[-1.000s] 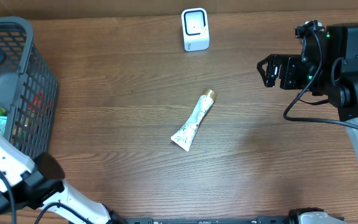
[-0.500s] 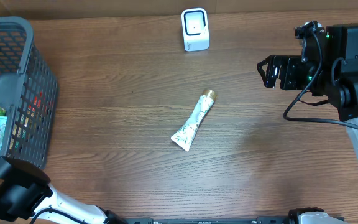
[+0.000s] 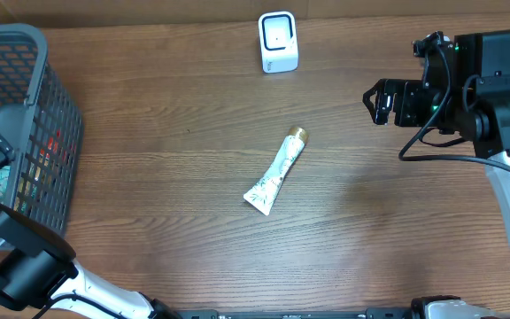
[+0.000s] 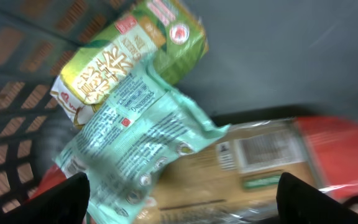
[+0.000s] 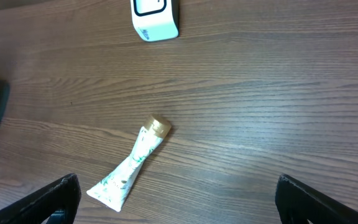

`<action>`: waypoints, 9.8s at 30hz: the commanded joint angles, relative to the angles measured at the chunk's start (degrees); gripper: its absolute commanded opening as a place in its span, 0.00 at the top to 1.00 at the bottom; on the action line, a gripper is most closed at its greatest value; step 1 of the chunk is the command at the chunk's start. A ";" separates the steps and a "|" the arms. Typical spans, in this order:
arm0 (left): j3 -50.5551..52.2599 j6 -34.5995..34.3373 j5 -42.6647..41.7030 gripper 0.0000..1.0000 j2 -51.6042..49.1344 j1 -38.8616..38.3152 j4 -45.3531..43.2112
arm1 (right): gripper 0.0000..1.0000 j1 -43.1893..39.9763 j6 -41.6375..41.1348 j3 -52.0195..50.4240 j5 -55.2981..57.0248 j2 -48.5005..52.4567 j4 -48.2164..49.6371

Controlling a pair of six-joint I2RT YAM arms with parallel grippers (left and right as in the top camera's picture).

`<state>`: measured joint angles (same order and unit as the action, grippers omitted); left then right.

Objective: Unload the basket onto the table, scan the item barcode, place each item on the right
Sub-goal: 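Reach the left gripper into the basket and grasp the mint-green packet, then place the mint-green packet beside the white tube and release, then grasp the San Remo spaghetti pack in the basket with left gripper, then lay the spaghetti pack left of the green packet and release, then grasp the green-yellow juice carton from the basket with left gripper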

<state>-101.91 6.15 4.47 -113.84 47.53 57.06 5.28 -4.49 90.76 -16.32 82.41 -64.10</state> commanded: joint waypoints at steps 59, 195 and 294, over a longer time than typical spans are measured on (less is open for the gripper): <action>1.40 0.92 8.83 0.96 23.63 -6.54 -5.53 | 0.00 0.13 -0.17 1.14 -0.33 0.76 0.66; -29.09 9.86 -2.16 0.96 -4.33 -4.22 9.97 | 0.00 0.13 0.00 1.07 0.79 2.64 0.76; -7.89 8.20 7.26 0.01 5.97 -8.31 3.41 | 0.00 0.13 -0.17 0.70 0.79 2.64 4.22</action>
<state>-117.03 6.44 10.20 -105.84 38.63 64.79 5.28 -4.51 90.76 -16.03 85.25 -60.40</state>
